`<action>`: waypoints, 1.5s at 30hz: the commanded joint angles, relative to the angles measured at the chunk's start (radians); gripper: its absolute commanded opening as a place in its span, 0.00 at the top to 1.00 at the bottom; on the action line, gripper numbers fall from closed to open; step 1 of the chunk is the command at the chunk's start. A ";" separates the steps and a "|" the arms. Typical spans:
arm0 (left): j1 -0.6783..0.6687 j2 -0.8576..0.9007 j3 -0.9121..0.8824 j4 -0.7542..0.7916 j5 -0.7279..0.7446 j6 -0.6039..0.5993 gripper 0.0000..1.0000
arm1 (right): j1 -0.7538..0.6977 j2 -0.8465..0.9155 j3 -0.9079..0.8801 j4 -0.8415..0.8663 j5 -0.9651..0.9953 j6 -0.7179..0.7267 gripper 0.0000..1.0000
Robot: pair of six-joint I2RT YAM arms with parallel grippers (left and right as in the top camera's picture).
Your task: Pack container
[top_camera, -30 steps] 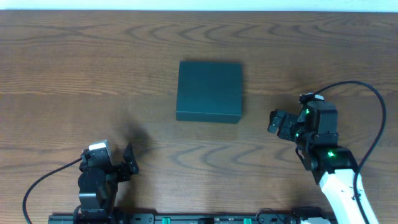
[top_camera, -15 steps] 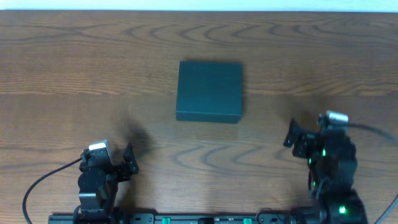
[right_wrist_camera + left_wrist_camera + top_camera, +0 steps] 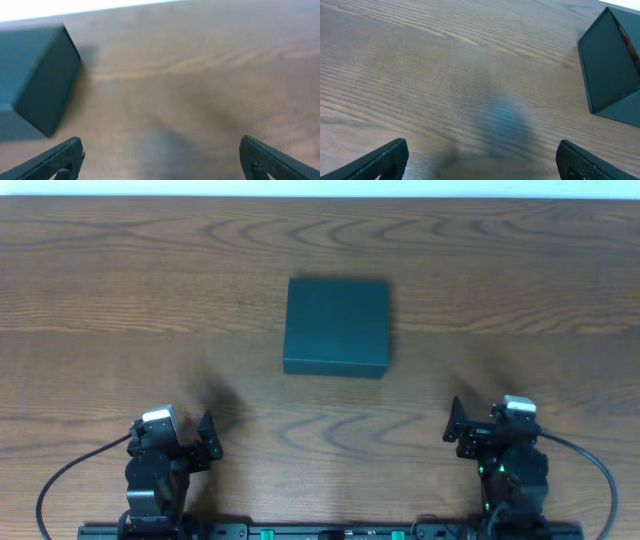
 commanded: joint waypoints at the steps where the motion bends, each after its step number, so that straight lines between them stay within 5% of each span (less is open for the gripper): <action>1: -0.004 -0.007 -0.008 0.001 -0.021 0.007 0.05 | -0.002 -0.059 -0.010 -0.001 -0.004 -0.008 0.01; 45: -0.004 -0.007 -0.008 0.001 -0.021 0.007 0.05 | -0.002 -0.099 -0.010 -0.001 -0.004 -0.008 0.01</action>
